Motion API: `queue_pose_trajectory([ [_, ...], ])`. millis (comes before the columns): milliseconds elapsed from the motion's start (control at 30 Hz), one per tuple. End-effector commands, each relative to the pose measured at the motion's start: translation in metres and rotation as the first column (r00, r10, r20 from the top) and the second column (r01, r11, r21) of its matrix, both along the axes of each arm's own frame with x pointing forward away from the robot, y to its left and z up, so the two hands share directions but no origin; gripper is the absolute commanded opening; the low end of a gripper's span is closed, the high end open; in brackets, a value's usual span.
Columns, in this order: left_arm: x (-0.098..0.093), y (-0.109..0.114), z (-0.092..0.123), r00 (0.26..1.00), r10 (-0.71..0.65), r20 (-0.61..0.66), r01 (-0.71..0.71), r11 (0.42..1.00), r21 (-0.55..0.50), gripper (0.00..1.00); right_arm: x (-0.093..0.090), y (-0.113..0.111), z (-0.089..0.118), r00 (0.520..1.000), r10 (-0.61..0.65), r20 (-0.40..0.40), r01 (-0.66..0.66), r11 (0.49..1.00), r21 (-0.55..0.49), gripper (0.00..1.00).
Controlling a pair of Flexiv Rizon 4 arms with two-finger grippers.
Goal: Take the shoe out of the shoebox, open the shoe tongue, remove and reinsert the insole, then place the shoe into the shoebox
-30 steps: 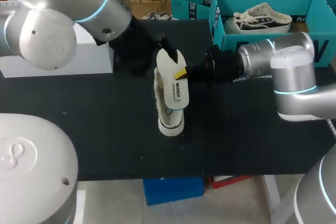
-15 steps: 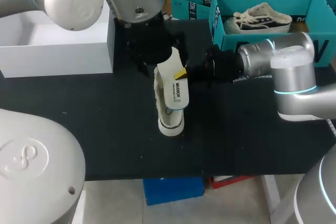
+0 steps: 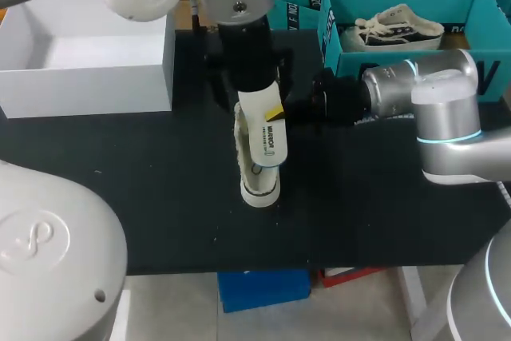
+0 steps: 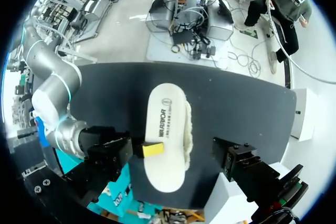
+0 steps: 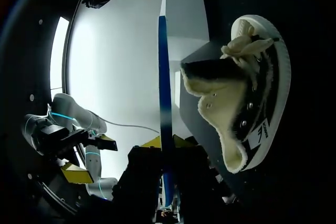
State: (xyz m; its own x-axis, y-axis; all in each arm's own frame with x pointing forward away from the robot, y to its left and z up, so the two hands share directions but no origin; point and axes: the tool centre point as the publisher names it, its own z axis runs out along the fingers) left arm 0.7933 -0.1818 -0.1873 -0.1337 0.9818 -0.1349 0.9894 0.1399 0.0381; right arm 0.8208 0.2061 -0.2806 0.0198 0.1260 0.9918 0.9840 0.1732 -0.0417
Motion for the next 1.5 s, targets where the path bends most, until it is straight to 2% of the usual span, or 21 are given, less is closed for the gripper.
queue_pose_trajectory([
  [33, 0.001, -0.002, -0.003, 1.000, -0.003, 0.003, 0.003, 1.000, -0.004, 1.00, 0.000, 0.001, -0.001, 1.000, -0.002, 0.001, 0.002, 1.000, -0.001, 0.00],
  [200, 0.005, -0.008, -0.007, 0.999, -0.037, -0.006, 0.036, 0.998, -0.052, 1.00, 0.000, 0.001, -0.001, 1.000, -0.002, 0.001, 0.002, 1.000, -0.001, 0.00],
  [433, 0.005, -0.016, -0.011, 0.997, -0.075, -0.015, 0.074, 0.996, -0.054, 1.00, 0.000, 0.001, -0.001, 1.000, -0.002, 0.001, 0.002, 1.000, -0.001, 0.00],
  [667, 0.013, -0.022, -0.013, 0.995, -0.096, -0.018, 0.095, 0.994, -0.054, 1.00, 0.000, 0.001, -0.001, 1.000, -0.002, 0.001, 0.002, 1.000, -0.001, 0.00],
  [967, 0.042, -0.021, -0.022, 0.996, -0.081, -0.037, 0.078, 0.995, -0.058, 1.00, 0.000, 0.001, -0.001, 1.000, -0.002, 0.001, 0.002, 1.000, -0.001, 0.00],
  [1500, 0.111, -0.014, -0.035, 0.999, -0.042, -0.023, 0.041, 0.998, -0.038, 1.00, 0.000, 0.001, -0.001, 1.000, -0.002, 0.001, 0.002, 1.000, -0.001, 0.00],
])
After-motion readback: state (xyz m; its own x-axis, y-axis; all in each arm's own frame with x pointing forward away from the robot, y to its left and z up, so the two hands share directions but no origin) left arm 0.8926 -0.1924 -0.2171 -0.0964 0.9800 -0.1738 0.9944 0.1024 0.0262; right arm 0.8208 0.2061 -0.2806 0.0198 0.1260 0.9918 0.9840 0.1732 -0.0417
